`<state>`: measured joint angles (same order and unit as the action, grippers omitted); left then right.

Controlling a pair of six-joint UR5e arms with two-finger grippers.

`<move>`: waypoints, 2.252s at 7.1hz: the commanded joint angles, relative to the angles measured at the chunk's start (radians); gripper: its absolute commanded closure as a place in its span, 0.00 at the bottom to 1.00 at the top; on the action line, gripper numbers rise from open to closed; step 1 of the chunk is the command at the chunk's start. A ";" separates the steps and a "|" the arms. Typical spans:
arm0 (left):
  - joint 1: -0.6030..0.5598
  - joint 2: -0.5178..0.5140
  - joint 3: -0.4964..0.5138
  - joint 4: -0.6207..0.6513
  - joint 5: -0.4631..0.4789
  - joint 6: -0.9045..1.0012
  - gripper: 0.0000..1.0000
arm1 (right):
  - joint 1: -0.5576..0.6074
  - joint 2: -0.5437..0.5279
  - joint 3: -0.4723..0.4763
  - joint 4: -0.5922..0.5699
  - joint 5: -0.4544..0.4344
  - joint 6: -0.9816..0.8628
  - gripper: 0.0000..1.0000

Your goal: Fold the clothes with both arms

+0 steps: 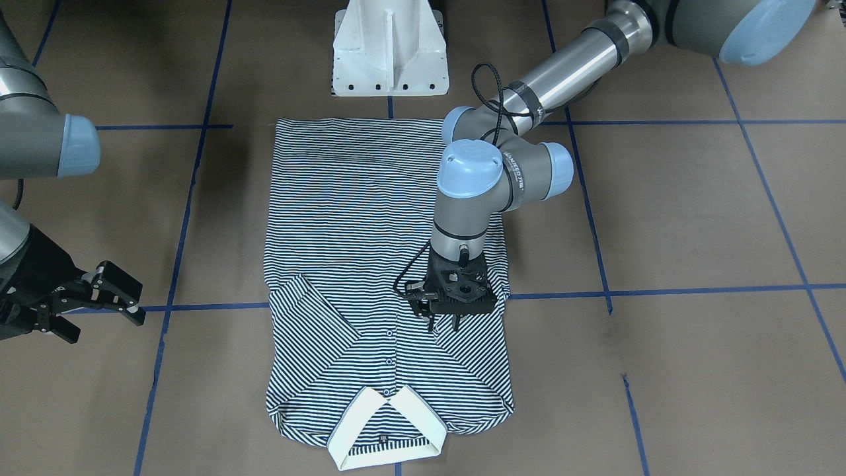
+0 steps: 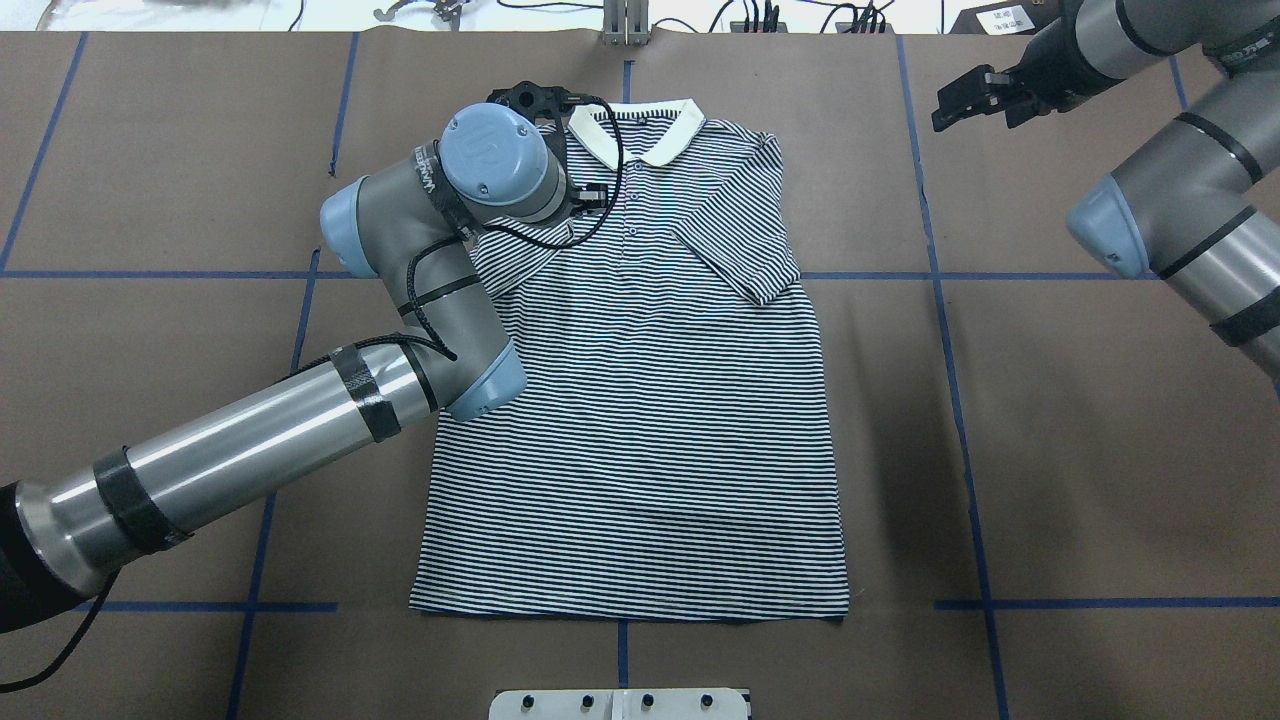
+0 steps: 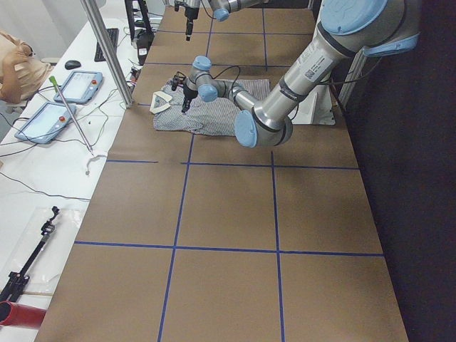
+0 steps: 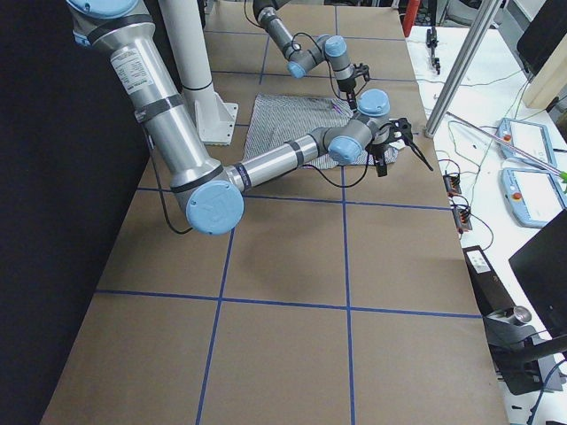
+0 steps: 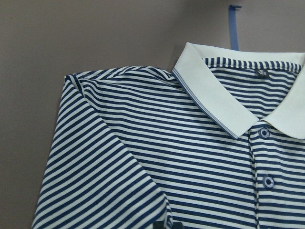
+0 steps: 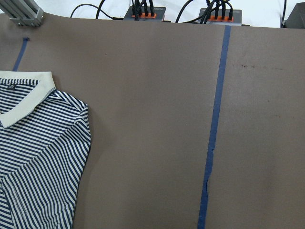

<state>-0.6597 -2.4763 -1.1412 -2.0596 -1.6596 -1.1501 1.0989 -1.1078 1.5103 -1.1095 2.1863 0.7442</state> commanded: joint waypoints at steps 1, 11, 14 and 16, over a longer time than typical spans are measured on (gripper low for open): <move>0.000 0.045 -0.101 0.015 -0.041 0.020 0.00 | -0.087 -0.033 0.086 -0.001 -0.096 0.166 0.00; 0.493 0.756 -0.913 0.116 0.150 -0.421 0.30 | -0.898 -0.374 0.697 -0.248 -0.801 0.969 0.14; 0.531 0.774 -0.904 0.125 0.152 -0.447 0.33 | -0.912 -0.373 0.699 -0.247 -0.829 0.969 0.14; 0.535 0.769 -0.904 0.162 0.152 -0.447 0.34 | -0.913 -0.373 0.699 -0.247 -0.838 0.969 0.13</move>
<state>-0.1278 -1.7070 -2.0452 -1.9114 -1.5082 -1.5963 0.1865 -1.4805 2.2086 -1.3561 1.3517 1.7134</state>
